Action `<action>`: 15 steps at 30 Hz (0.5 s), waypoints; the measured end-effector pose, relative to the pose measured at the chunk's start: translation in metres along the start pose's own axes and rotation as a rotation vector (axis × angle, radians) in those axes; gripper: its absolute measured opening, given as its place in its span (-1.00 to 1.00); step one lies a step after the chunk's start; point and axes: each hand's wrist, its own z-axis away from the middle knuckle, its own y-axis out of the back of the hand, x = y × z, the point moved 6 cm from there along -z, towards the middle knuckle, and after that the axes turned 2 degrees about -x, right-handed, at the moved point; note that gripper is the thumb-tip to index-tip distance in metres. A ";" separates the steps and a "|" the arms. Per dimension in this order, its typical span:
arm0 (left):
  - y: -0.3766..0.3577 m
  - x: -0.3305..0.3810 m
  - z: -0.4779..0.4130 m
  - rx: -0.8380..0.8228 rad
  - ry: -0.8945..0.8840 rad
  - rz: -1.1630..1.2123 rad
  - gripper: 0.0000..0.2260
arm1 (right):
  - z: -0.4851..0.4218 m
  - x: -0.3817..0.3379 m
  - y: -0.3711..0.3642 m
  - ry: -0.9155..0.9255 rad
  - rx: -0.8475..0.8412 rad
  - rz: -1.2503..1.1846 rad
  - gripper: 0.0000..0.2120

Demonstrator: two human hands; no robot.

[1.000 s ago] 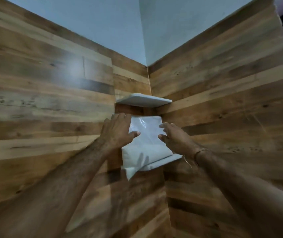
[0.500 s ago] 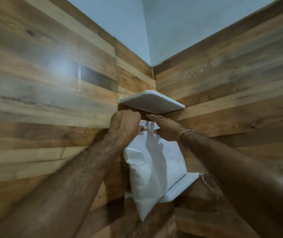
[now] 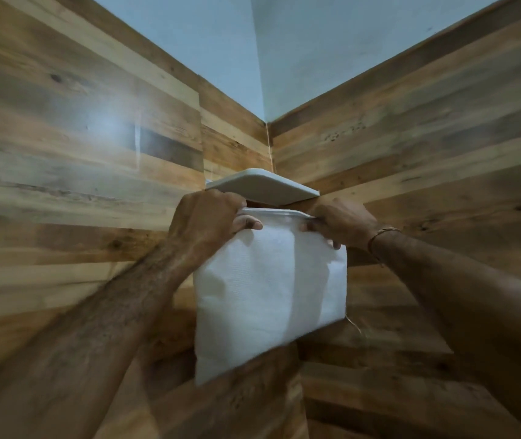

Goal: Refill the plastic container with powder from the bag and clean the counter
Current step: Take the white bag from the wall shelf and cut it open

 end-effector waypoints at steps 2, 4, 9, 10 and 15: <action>0.006 -0.004 -0.001 0.049 0.038 0.011 -0.49 | 0.014 -0.001 0.016 -0.014 0.056 0.085 -0.72; 0.019 0.009 0.003 0.068 0.040 0.023 -0.49 | 0.043 0.002 0.038 -0.018 0.060 0.128 -0.66; 0.063 0.104 0.050 0.064 -0.030 0.108 -0.44 | 0.158 0.034 0.083 0.002 0.014 0.139 -0.63; 0.066 0.124 0.064 0.049 -0.032 0.140 -0.45 | 0.183 0.042 0.086 0.015 -0.018 0.145 -0.63; 0.068 0.236 0.149 -0.059 -0.016 0.309 -0.45 | 0.332 0.088 0.086 -0.059 -0.146 0.140 -0.55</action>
